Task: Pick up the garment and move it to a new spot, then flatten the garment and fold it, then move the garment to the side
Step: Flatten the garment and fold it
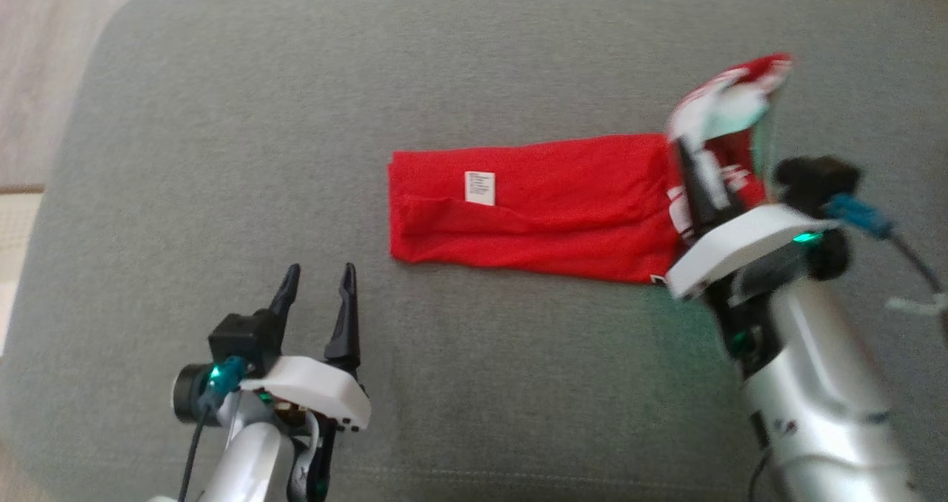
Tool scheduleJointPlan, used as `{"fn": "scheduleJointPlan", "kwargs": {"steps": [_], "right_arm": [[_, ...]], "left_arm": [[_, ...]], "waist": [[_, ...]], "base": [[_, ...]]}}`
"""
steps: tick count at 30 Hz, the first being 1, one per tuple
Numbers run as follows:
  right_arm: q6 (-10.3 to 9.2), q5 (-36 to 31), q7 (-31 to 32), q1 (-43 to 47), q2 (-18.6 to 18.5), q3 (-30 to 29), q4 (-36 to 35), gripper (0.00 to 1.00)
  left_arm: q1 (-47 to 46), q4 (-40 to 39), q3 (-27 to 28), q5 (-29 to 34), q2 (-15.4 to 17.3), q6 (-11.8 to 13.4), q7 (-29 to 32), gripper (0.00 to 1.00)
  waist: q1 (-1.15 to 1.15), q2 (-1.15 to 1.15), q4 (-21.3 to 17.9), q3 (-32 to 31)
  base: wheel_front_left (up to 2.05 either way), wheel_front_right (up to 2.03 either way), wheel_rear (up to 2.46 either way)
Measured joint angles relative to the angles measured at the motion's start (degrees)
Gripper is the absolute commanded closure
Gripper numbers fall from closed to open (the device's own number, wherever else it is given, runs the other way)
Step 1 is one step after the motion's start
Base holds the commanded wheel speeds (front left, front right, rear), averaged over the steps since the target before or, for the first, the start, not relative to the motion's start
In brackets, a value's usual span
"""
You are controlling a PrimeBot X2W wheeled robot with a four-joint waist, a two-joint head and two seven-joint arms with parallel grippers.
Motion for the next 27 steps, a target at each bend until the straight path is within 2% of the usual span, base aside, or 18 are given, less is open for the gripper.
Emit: {"fn": "scheduleJointPlan", "kwargs": {"steps": [2, 10, 19, 20, 22, 27], "right_arm": [[0.00, 2.08, 2.12, 2.19, 0.48, 4.94, -1.98, 1.00], [0.00, 5.23, 2.65, 2.15, 0.54, 13.79, -2.50, 1.00], [0.00, 9.09, -1.05, -5.11, 0.51, 20.50, 5.03, 1.00], [0.00, 9.77, -1.55, -5.50, 0.51, 21.01, 5.78, 0.85], [0.00, 11.07, -2.92, -6.23, 0.52, 21.87, 7.25, 0.00], [0.00, 10.82, -8.10, -7.95, 0.53, 21.61, 10.13, 0.00]], "left_arm": [[-0.01, 0.02, -1.11, -0.07, -0.01, 0.04, 0.00, 0.00], [-0.04, 0.02, -3.11, -1.02, 0.02, 0.58, 0.00, 0.00], [-0.24, 0.31, -6.24, -2.10, 0.00, 1.02, 0.00, 0.00], [-0.24, 0.36, -6.35, -2.10, 0.00, 1.04, 0.00, 0.00], [-0.24, 0.73, -6.34, -2.10, 0.02, 1.41, 0.00, 0.00], [-0.24, 0.98, -6.20, -2.10, 0.02, 1.81, 0.00, 0.00]], "waist": [[0.00, 0.00, 1.88, 0.11], [0.00, 0.00, 7.45, 0.68], [0.00, 0.00, 13.92, 1.17], [0.00, 0.00, 14.37, 1.18], [0.00, 0.00, 14.97, 1.16], [0.00, 0.00, 14.51, 0.89]], "base": [[0.00, 0.00, 0.00], [0.00, 0.00, 0.00], [0.00, 0.00, 0.00], [0.00, 0.00, 0.00], [0.00, 0.00, 0.00], [0.00, 0.00, 0.00]]}}
